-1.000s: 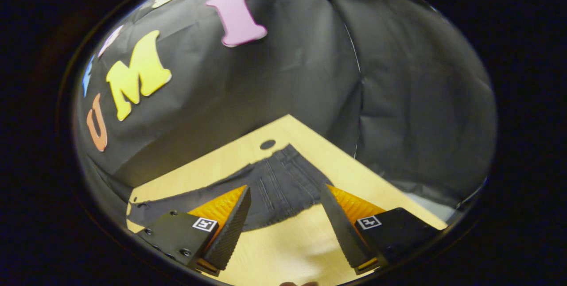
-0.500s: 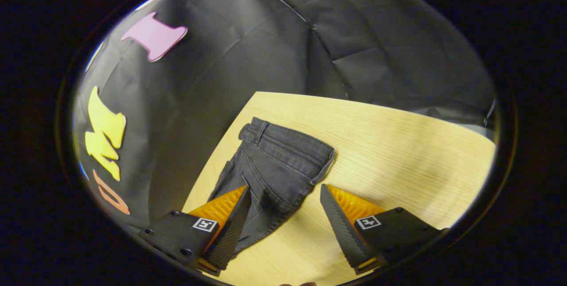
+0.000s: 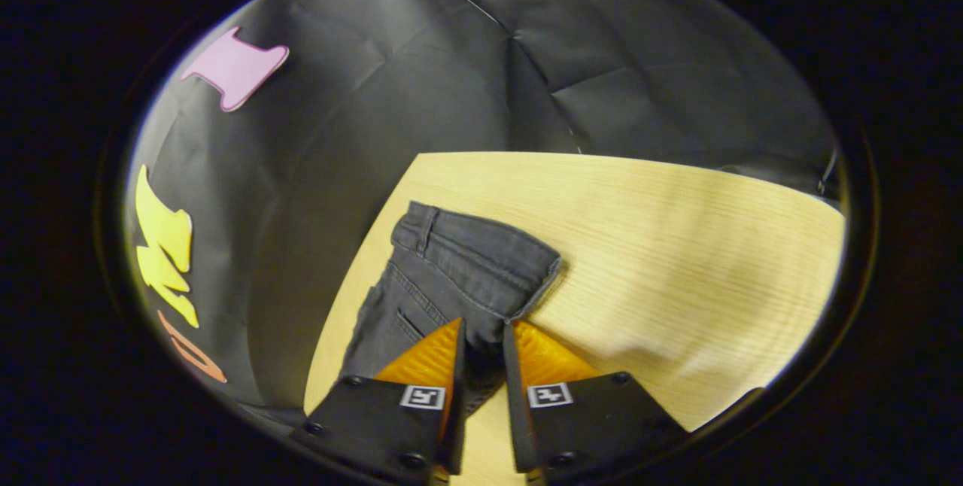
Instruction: Grasp the waist and the cuffs of the jeans and fold them to make the two legs overlap; first hold the waist and fold one-third of the jeans toward the cuffs, then hold the cuffs and fold the remaining one-third in the same direction to finish folding.
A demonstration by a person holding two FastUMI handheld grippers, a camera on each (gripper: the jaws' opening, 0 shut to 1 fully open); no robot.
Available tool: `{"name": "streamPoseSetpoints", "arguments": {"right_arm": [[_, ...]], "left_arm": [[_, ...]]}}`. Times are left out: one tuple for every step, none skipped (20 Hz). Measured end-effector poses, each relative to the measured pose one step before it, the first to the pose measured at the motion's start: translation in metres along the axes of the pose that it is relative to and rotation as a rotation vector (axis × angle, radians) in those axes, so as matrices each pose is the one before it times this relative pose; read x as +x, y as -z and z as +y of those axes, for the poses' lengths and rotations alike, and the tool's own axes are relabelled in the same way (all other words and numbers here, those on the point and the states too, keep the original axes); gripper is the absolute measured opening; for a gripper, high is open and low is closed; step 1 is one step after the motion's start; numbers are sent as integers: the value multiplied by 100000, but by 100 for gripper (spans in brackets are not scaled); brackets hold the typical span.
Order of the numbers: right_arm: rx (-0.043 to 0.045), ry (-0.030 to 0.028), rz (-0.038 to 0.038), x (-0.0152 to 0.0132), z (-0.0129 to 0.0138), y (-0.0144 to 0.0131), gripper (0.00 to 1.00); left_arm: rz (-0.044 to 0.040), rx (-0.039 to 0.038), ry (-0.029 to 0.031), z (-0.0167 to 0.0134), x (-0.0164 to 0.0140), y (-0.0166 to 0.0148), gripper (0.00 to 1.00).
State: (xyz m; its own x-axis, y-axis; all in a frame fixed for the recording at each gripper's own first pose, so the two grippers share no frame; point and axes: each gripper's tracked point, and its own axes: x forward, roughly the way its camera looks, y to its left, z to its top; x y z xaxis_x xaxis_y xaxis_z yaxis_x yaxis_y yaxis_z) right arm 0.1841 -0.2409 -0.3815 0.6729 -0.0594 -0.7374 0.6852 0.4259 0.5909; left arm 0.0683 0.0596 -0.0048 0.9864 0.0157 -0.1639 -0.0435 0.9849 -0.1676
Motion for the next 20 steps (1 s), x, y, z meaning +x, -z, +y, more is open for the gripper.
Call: {"name": "streamPoseSetpoints", "arguments": {"right_arm": [[-229,-505,7,-99,26,-35,14],[-816,139,-669,196,-58,-76,22],[-1449,669,89,-152,50,-75,0],[-2980,317,-415,-203,-180,-120,4],[-3208,-548,-652,-554,395,-360,0],[-3700,-1354,-1997,-924,813,-627,4],[-4455,-1642,-1271,-378,884,-378,4],[-5072,-1658,-2235,-733,1111,-588,4],[-5906,-1963,-1681,-688,1840,-281,4],[-6882,-1837,-2078,-705,1474,-439,4],[-7034,-2094,-2383,-1098,1831,-402,4],[-6612,-2032,-2396,-1057,1837,-451,4],[-5655,-2212,-2207,-682,1864,-197,3],[-4457,-3074,-1933,-739,1971,-307,4],[-4284,-2802,-2106,-385,2324,-475,4],[-3513,-2967,-1766,-387,2379,-481,4],[-3203,-3338,-1289,-399,2378,-956,3],[-3072,-2771,-1263,-147,2045,-310,3],[-2853,-3216,-492,222,1845,-217,4],[-2593,-2909,-516,44,1986,-37,4]], "left_arm": [[554,210,-149,38,-66,28,96],[490,533,15,8,74,91,96],[129,735,51,-19,53,-30,96],[-87,566,50,82,8,-162,96],[-60,341,176,198,28,-149,96],[-148,234,111,108,46,-117,96],[-529,-25,-30,145,31,-170,96],[-12,-339,-54,200,82,-52,96],[-26,-530,-12,282,-41,4,96],[28,-526,-89,216,153,32,96],[111,-484,-231,245,64,-81,96],[144,-366,-164,277,38,112,96],[313,-375,-218,343,-18,215,96],[129,-284,-317,317,-5,21,96],[296,-392,-371,355,45,45,96],[186,-497,-41,213,6,127,96],[313,-278,-176,299,-178,93,96],[106,-60,-458,344,72,47,88],[101,-239,-537,363,-97,-24,96],[82,-502,-687,432,20,78,96]]}}
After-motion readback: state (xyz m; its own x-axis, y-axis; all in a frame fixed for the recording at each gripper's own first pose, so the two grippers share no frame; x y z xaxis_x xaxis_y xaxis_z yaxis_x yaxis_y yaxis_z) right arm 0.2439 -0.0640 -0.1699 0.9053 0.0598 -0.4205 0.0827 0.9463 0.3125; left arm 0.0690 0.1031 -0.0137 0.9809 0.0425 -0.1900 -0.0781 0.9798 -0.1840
